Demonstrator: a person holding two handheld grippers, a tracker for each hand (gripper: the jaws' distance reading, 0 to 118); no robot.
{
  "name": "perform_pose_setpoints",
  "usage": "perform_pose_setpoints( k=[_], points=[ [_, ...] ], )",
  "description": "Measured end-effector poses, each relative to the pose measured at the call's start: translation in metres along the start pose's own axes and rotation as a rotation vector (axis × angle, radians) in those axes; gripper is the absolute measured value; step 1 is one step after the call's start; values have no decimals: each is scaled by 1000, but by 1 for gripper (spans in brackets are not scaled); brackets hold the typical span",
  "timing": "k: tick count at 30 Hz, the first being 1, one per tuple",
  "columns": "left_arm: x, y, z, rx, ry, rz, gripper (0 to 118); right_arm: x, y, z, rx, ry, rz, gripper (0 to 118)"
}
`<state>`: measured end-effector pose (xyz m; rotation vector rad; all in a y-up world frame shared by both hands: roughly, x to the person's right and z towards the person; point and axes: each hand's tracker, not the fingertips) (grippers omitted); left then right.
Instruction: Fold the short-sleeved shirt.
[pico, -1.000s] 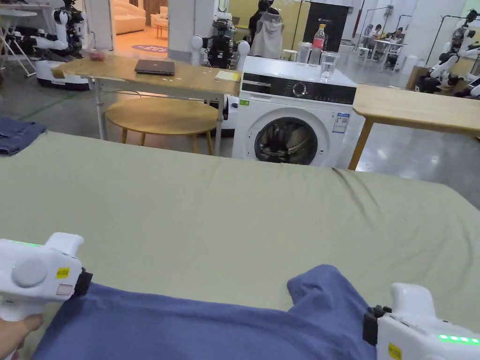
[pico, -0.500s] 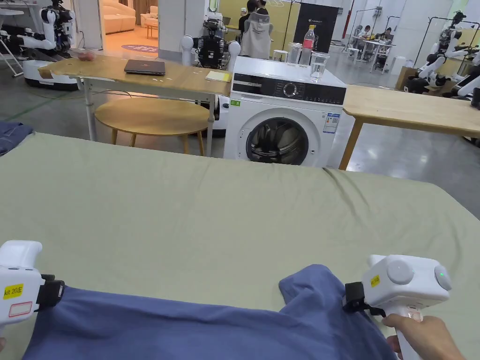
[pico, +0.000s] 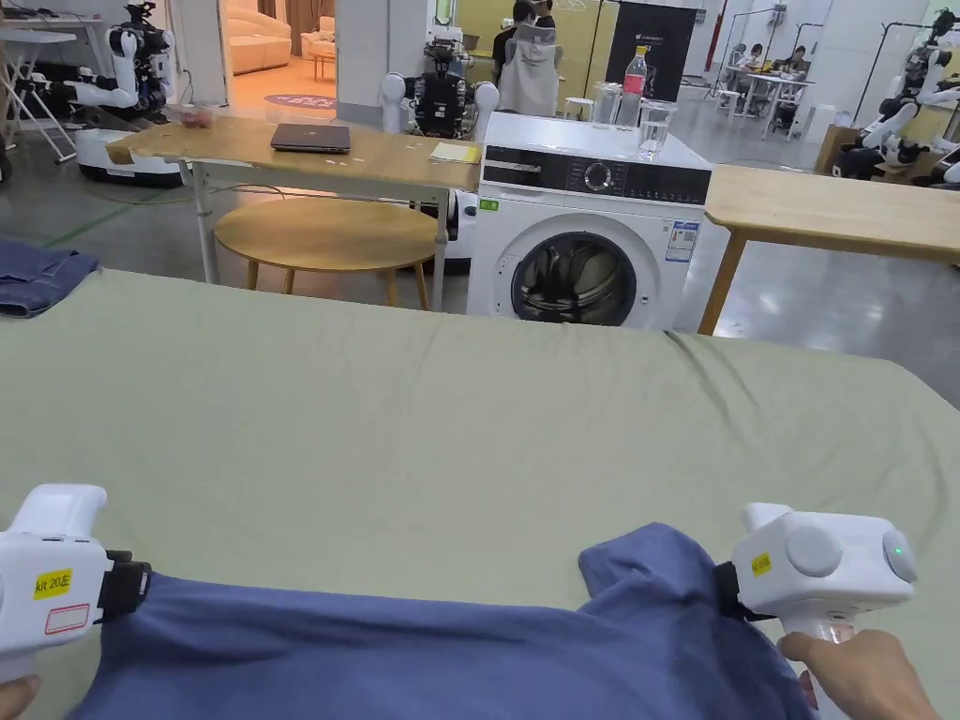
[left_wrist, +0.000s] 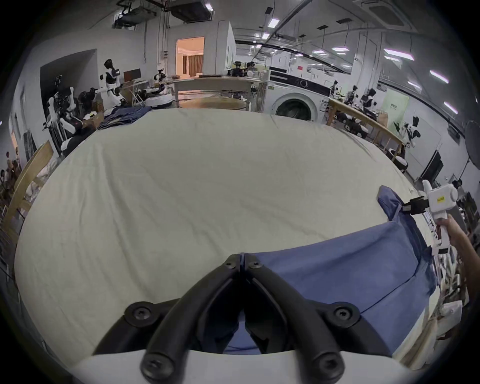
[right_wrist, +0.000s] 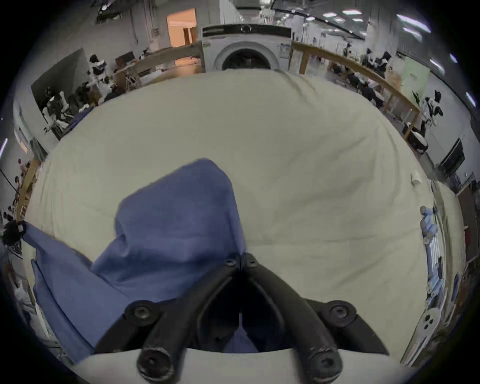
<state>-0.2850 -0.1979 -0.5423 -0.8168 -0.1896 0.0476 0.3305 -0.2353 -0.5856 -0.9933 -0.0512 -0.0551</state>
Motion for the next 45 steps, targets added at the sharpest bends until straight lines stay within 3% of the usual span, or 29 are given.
perform_pose_setpoints(
  k=[13, 22, 34, 45],
  points=[
    [11, -18, 75, 120, -17, 17, 0, -14, -86, 179, 286, -31, 24, 0],
    [2, -61, 123, 157, -42, 25, 0, -6, -143, 216, 312, -22, 20, 0],
    [-13, -166, 132, 0, -48, 40, 0, 1, -261, 207, 132, -58, -38, 0],
    [-4, -205, 94, -133, -7, -10, 0, 7, -283, 158, 18, -90, -29, 0]
  ],
)
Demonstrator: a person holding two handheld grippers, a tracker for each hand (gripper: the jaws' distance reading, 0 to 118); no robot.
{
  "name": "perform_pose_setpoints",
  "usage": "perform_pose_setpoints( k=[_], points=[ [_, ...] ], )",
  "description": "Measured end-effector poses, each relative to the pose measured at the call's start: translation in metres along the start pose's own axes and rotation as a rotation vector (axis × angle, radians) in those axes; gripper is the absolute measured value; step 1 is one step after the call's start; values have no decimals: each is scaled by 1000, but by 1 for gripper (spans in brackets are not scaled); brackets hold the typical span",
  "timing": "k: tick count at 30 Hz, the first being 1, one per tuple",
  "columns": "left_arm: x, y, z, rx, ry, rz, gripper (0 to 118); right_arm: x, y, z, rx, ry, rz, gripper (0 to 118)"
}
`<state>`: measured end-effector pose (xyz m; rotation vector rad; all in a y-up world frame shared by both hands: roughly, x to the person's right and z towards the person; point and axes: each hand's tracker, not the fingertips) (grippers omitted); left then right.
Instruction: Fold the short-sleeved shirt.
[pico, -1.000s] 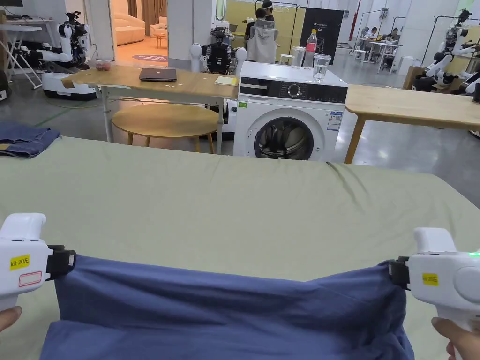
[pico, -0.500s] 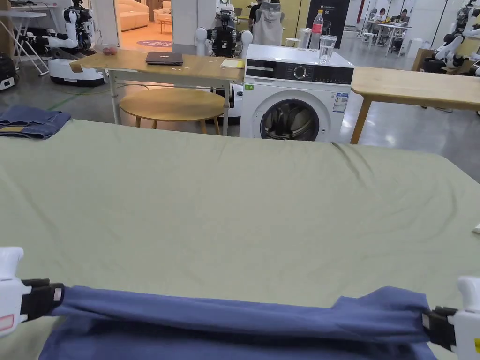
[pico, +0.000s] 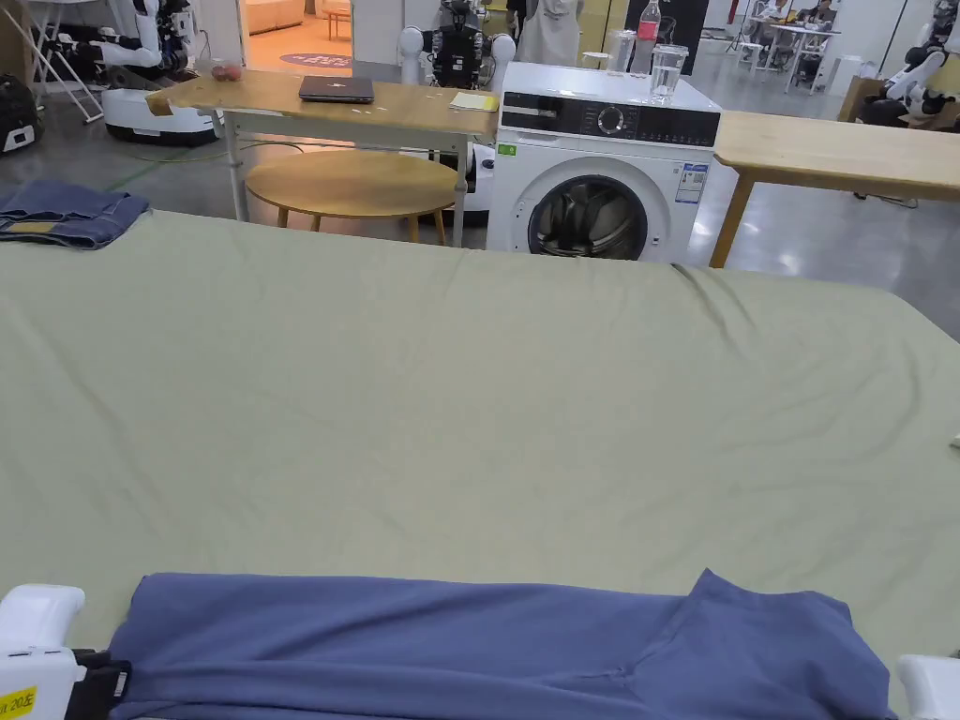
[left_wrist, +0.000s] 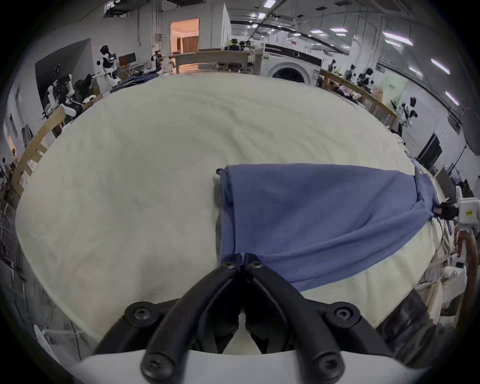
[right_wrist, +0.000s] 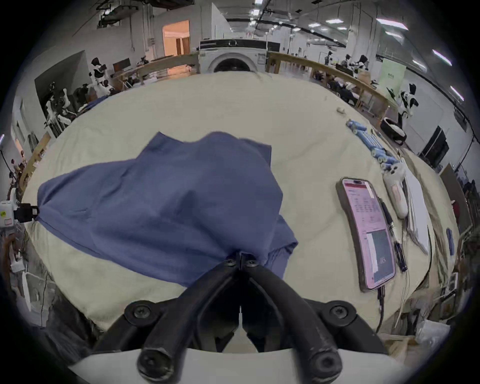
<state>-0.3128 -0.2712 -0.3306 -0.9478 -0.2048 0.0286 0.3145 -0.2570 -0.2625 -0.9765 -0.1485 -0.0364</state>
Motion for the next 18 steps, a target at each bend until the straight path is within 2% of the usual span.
perform_pose_setpoints(
  k=[2, 3, 4, 6, 7, 9, 14, 18],
  points=[
    [2, 1, 5, 7, -7, 31, 0, -3, 0, -4, 3, -2, 11, 0],
    [3, 2, 6, 5, -8, 36, 0, -5, 2, -3, 9, -9, 24, 4],
    [6, 4, 9, 2, -6, 37, 7, -8, 5, -1, 13, -24, 40, 16],
    [2, 13, 12, 4, 2, 42, 29, -11, 10, 6, 39, -48, 53, 49],
    [6, 17, 16, 25, 16, 39, 35, -14, 14, 12, 76, -53, 56, 57],
    [14, 26, 26, 97, 15, 30, 41, -25, 25, 32, 152, -96, 54, 58],
    [48, 50, 53, 340, -24, 6, 42, -53, 49, 55, 394, -131, 20, 58],
    [76, 63, 63, 533, 23, -25, 42, -80, 62, 64, 598, -51, -83, 58]
  ],
)
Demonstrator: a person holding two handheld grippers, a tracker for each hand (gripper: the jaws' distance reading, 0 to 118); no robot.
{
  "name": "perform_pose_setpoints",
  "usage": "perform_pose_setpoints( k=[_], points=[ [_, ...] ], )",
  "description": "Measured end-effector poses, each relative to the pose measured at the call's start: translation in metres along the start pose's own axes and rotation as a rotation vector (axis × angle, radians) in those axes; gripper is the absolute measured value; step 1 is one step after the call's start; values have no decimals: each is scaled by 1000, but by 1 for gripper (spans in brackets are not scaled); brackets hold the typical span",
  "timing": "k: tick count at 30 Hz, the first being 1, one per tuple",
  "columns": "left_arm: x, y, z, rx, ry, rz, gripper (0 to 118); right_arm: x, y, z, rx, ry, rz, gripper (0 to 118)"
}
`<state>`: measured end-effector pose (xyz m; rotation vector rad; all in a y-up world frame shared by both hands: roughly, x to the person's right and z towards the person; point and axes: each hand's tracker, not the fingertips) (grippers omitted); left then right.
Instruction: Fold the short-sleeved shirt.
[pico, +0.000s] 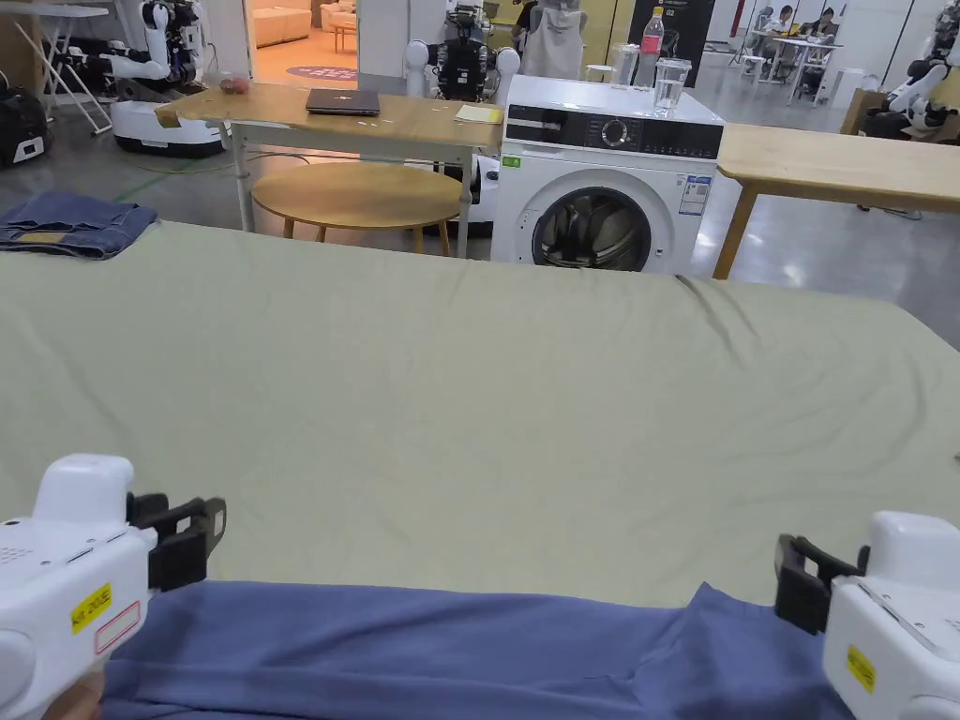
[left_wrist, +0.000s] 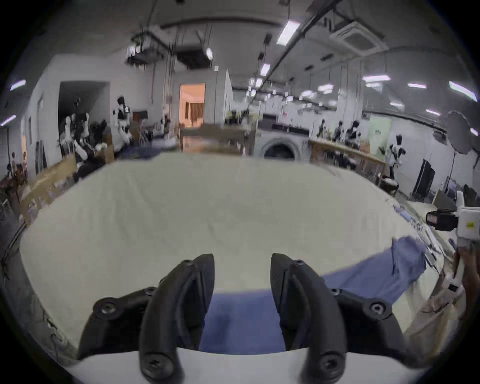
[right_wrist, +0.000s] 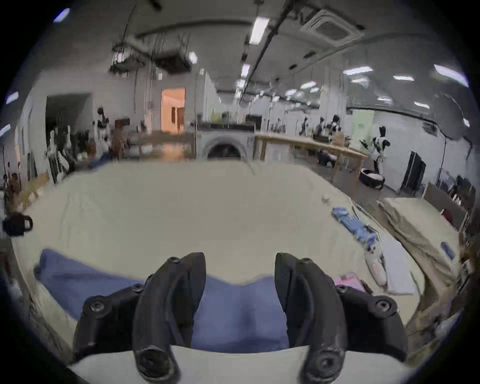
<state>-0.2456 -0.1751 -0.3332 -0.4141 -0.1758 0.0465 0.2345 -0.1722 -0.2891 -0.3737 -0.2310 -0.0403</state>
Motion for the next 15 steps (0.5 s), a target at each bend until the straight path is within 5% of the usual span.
perform_pose_setpoints(
  k=[3, 7, 9, 11, 15],
  points=[
    [17, 9, 0, 106, 54, -7, 42, -31, 14, 6, 111, 3, 0, 53],
    [30, 18, 2, 221, 79, -38, 42, -66, 26, 7, 215, 13, 8, 13],
    [31, 22, -2, 234, 82, -55, 22, -79, 29, 6, 235, 52, 11, 0],
    [36, 27, 0, 266, 117, -94, 1, -90, 31, 5, 264, 69, 15, 0],
    [31, 35, 4, 271, 112, -103, 0, -108, 31, 8, 318, 77, 42, 0]
  ],
)
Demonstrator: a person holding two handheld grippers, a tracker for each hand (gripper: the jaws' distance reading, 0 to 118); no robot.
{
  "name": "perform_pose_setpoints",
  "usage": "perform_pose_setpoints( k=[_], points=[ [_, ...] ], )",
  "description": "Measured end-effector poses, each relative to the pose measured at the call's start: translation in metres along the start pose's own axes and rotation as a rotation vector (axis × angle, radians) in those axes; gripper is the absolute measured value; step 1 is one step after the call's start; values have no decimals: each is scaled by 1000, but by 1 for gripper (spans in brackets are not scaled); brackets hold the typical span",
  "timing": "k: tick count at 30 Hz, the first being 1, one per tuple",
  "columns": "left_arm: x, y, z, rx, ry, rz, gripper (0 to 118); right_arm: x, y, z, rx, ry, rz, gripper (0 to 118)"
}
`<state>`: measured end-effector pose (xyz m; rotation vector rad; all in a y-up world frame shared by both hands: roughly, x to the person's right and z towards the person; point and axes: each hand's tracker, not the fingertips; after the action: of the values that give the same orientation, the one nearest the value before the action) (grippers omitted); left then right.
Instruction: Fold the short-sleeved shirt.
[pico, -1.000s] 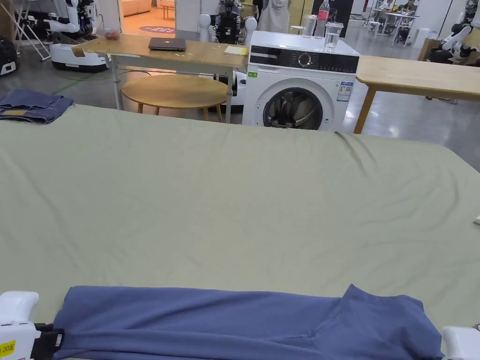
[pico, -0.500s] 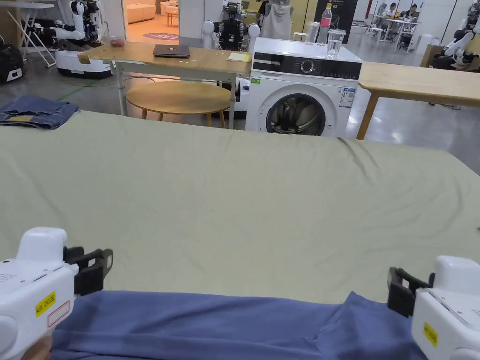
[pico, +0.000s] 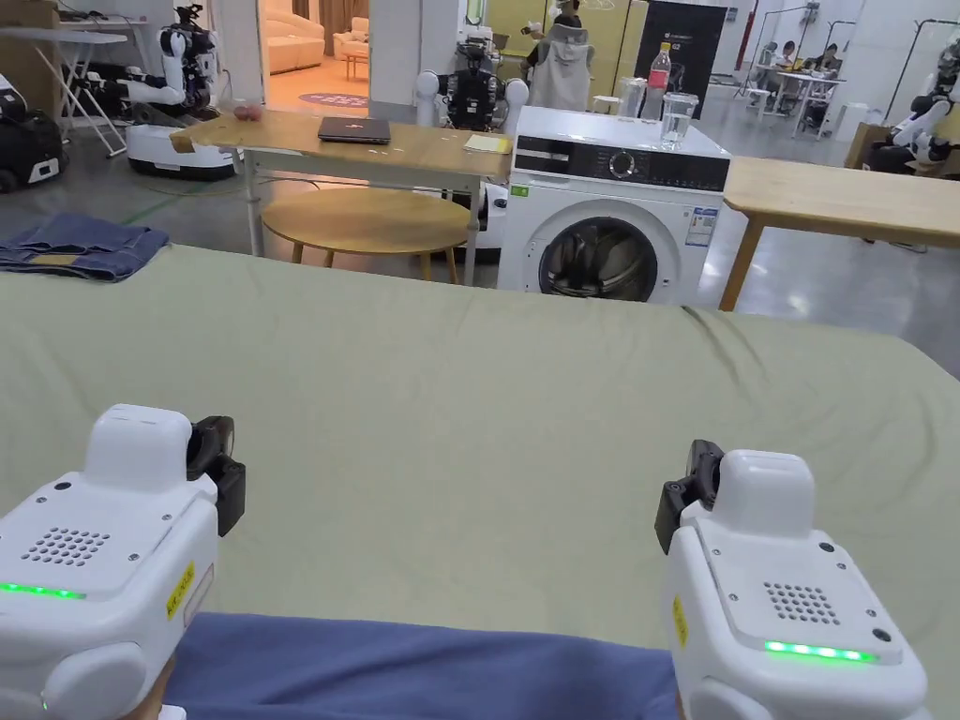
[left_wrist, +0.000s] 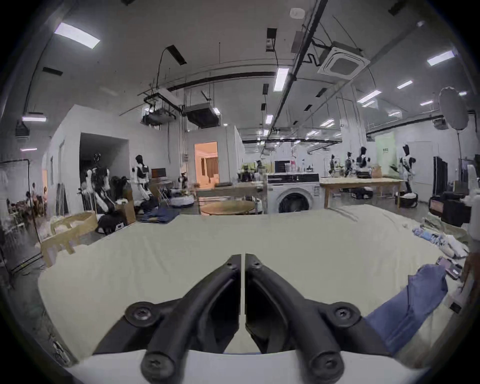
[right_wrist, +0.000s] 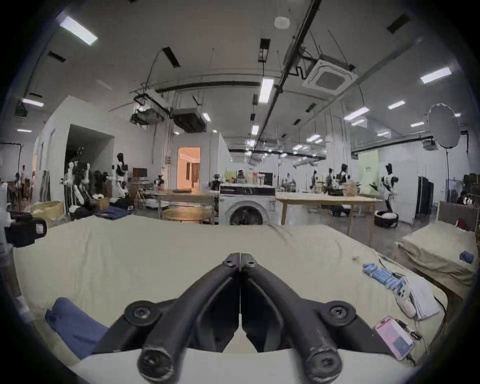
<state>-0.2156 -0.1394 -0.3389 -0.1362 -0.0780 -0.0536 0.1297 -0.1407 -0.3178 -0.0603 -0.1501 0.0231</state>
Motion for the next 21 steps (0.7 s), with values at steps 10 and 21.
perform_pose_setpoints(
  k=[10, 21],
  points=[
    [-100, -22, -8, -428, -169, 170, 0, -14, -2, -14, -77, 88, 36, 0],
    [-196, -121, -61, -813, -488, 648, 67, -12, -25, -30, -184, 151, 26, 0]
  ],
)
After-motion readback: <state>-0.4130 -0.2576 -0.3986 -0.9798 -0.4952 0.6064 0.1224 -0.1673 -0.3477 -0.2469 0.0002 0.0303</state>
